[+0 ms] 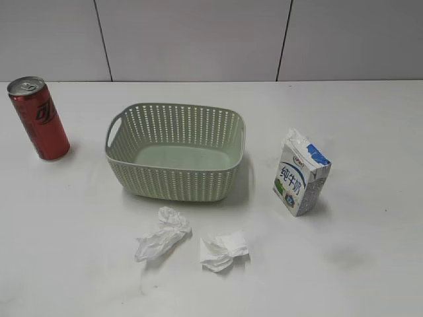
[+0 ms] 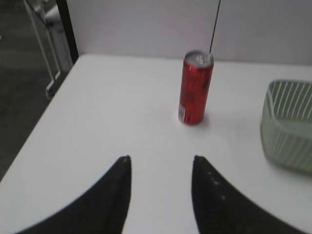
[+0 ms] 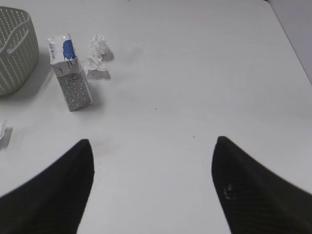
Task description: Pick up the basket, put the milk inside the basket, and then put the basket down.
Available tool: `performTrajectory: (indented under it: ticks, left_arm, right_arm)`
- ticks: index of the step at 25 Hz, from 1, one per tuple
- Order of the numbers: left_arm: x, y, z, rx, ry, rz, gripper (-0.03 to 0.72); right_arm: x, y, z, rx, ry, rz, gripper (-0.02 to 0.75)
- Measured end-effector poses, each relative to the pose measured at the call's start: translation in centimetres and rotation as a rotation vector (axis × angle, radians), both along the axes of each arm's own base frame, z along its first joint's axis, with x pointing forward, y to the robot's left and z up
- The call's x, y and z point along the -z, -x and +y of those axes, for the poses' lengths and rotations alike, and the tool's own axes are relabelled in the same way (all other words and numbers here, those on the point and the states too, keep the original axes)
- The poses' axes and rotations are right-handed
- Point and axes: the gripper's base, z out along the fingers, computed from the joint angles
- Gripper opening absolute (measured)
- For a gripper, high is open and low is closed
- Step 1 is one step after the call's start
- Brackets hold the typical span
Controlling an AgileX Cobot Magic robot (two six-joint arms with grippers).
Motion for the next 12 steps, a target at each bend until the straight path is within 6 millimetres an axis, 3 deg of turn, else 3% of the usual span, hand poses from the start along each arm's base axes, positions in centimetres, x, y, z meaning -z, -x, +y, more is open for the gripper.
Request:
performTrajectory:
  ticks: [3,6,12]
  left_arm:
    - [-2.4,-0.7,0.0,0.003,0.005,-0.149,0.459]
    - [-4.3,-3.0,0.0,0.006,0.008,-0.232,0.615]
    - [-7.2,-10.2,0.1,0.013,0.028,-0.247,0.642]
  right_arm:
    - [0.0,0.0,0.0,0.000,0.000,0.000,0.572]
    - [0.0,0.0,0.0,0.000,0.000,0.001,0.572]
    - [0.0,0.0,0.0,0.000,0.000,0.001,0.572]
